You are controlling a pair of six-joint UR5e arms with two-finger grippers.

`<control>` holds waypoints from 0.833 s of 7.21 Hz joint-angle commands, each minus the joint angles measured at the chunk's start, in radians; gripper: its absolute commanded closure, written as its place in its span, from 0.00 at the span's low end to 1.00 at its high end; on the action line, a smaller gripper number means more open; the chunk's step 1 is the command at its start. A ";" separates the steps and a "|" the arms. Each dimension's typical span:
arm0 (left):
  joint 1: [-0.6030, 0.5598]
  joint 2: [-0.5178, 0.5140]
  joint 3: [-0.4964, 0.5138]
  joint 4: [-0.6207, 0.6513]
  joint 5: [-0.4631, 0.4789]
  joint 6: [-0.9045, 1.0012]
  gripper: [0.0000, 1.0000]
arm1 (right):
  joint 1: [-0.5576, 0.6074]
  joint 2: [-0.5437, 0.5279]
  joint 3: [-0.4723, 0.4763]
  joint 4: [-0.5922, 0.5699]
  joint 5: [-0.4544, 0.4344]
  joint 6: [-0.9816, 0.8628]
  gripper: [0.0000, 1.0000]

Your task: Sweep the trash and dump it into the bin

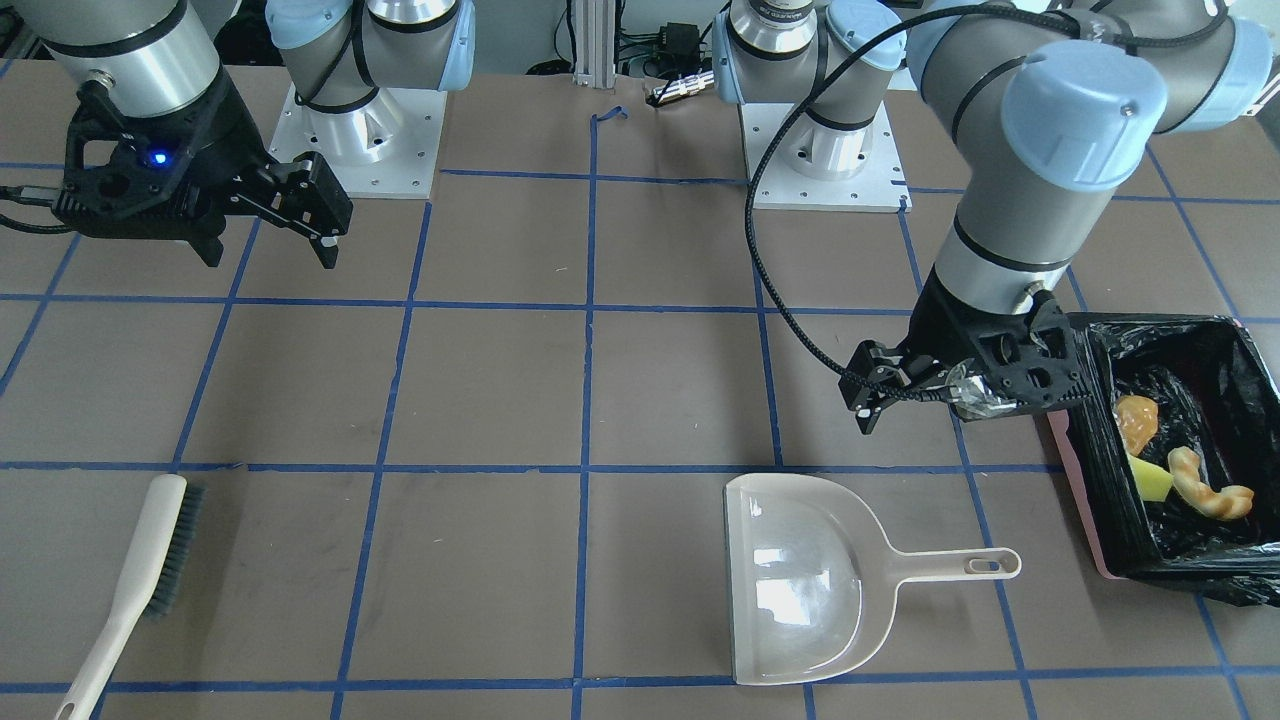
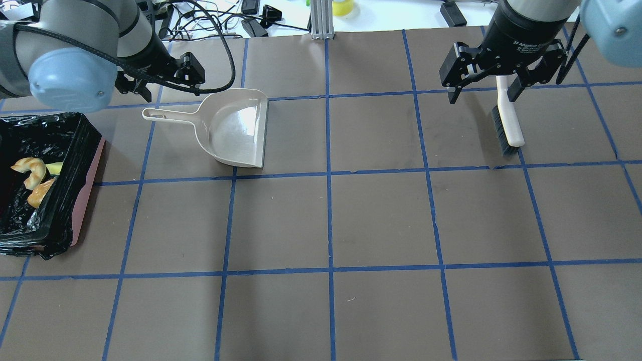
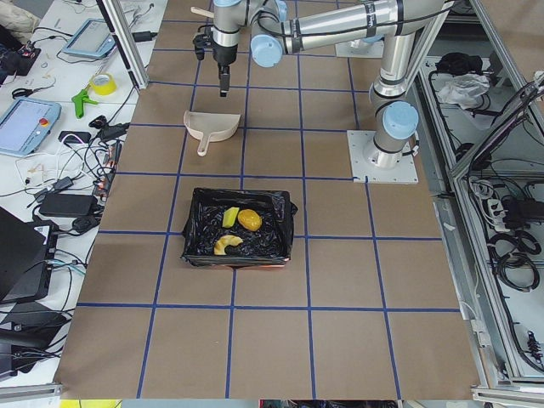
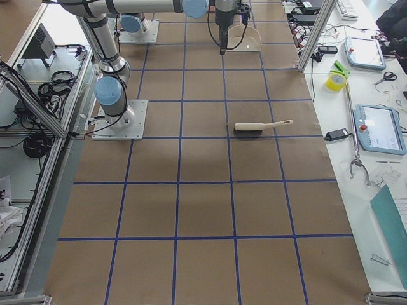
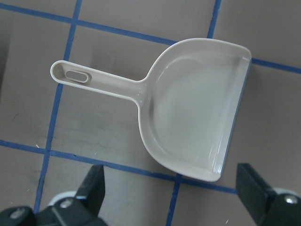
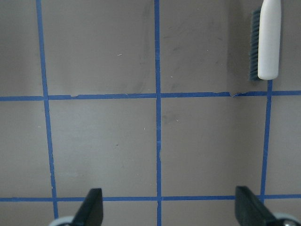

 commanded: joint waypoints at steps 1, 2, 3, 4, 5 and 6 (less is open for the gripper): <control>0.006 0.090 0.024 -0.186 -0.004 0.053 0.00 | 0.000 -0.004 0.008 -0.002 0.001 -0.001 0.00; 0.006 0.116 0.013 -0.213 0.003 0.056 0.00 | -0.001 -0.004 0.008 -0.002 0.001 -0.001 0.00; 0.005 0.144 -0.015 -0.211 -0.008 0.072 0.00 | 0.000 -0.004 0.008 -0.002 0.001 -0.001 0.00; 0.000 0.164 -0.039 -0.207 -0.005 0.051 0.00 | -0.001 -0.004 0.008 -0.003 0.003 -0.007 0.00; -0.018 0.174 -0.058 -0.216 -0.008 -0.032 0.00 | 0.000 -0.004 0.008 -0.003 0.003 -0.002 0.00; -0.026 0.167 -0.062 -0.210 -0.019 -0.039 0.00 | 0.000 -0.004 0.008 -0.002 0.001 -0.001 0.00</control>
